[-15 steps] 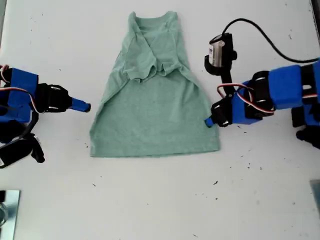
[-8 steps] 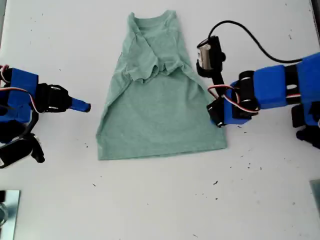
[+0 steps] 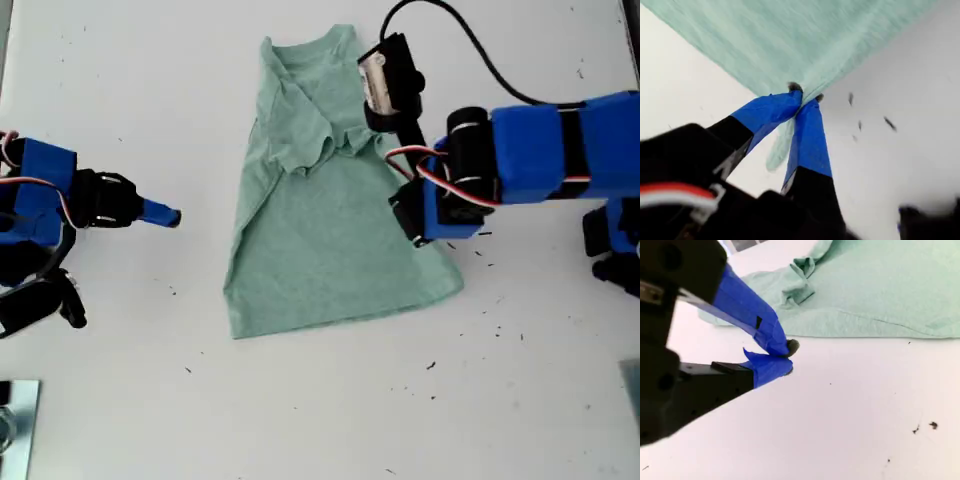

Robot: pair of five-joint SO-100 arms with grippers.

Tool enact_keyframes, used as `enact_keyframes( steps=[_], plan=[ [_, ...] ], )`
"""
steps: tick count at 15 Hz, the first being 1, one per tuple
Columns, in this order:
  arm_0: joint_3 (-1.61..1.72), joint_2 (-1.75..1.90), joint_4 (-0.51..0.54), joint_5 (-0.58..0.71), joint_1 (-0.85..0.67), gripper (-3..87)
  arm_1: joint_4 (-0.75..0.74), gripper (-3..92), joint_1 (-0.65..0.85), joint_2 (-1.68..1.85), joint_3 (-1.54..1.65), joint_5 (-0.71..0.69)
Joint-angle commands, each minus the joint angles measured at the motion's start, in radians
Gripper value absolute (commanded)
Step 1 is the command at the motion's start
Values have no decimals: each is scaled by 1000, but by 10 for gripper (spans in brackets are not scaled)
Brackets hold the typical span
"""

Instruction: Fold t shirt

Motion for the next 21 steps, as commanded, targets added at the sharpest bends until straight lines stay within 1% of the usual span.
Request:
enact_keyframes(
  steps=[1,2,3,4,5,6,7,8,9,10,11,12,13,14,15,16,17,19,20,21],
  plan=[
    [-11,12,3,-11,8,-2,-242,-7,-18,-80,-57,31],
    [-11,12,3,-12,6,-2,-353,-8,-17,-160,-57,28],
    [-11,12,3,-11,6,-2,-446,46,-20,-224,-43,32],
    [-11,12,3,-9,6,-2,-486,171,-23,-284,-31,46],
    [-11,12,3,-9,8,-2,-482,217,-29,-307,-31,54],
    [-9,12,3,-11,9,-2,-449,306,-37,-287,-52,32],
    [-9,12,3,-11,8,-2,-362,280,-41,-241,-101,34],
    [-9,12,3,-11,8,-2,-242,224,-44,-178,-178,28],
    [-9,14,3,-11,8,-2,-137,252,-49,-95,-232,15],
    [-9,14,3,-12,8,-2,-57,255,-48,14,-233,-8],
    [-9,18,3,-12,8,-2,41,242,-31,138,-175,-11],
    [-8,21,5,-12,8,-2,69,194,23,308,48,-48],
    [-8,21,5,-12,5,-2,-43,135,101,511,402,-107],
    [-8,21,5,-12,3,-2,-249,55,170,689,761,-176],
    [-8,21,5,-12,5,-2,-394,29,225,811,1048,-186],
    [-8,23,6,-20,6,-2,-500,24,258,902,1252,-192],
    [-5,26,6,-25,5,-2,-543,24,281,994,1371,-195],
    [-3,21,8,-49,3,-2,-522,24,382,1203,1491,-264],
    [-60,-25,49,-83,8,-2,-538,24,376,1241,1516,-267],
    [-183,-123,143,-153,35,-2,-565,24,380,1209,1528,-259]
  ],
)
